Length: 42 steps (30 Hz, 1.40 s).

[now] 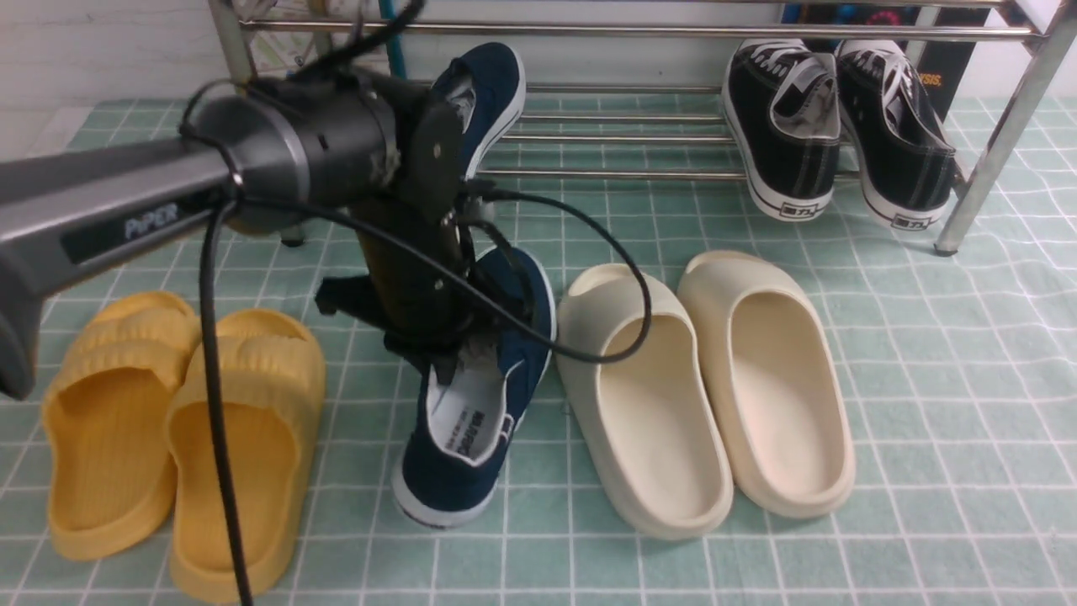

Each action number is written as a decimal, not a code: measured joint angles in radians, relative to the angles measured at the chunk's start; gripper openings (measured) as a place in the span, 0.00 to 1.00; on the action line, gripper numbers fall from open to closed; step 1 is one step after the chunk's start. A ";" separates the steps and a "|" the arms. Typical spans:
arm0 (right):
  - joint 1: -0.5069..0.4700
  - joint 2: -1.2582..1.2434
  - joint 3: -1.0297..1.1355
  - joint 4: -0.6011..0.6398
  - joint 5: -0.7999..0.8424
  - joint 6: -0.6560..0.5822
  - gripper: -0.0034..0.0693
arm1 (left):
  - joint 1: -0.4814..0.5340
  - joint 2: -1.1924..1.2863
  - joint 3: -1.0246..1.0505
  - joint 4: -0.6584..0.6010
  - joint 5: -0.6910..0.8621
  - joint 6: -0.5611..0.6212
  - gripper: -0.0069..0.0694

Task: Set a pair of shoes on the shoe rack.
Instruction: Use the left arm to put a shoe into the shoe rack

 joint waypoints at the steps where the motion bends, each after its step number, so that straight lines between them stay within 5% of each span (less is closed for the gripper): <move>1: 0.000 0.000 0.000 0.000 0.000 0.000 0.37 | 0.000 -0.004 -0.025 -0.002 0.014 0.012 0.07; 22: 0.000 0.000 0.000 0.000 0.000 0.000 0.38 | 0.166 0.595 -1.109 -0.183 0.153 0.037 0.07; 42: -0.001 0.000 0.000 0.000 0.000 0.000 0.38 | 0.171 0.712 -1.156 -0.210 -0.181 0.063 0.12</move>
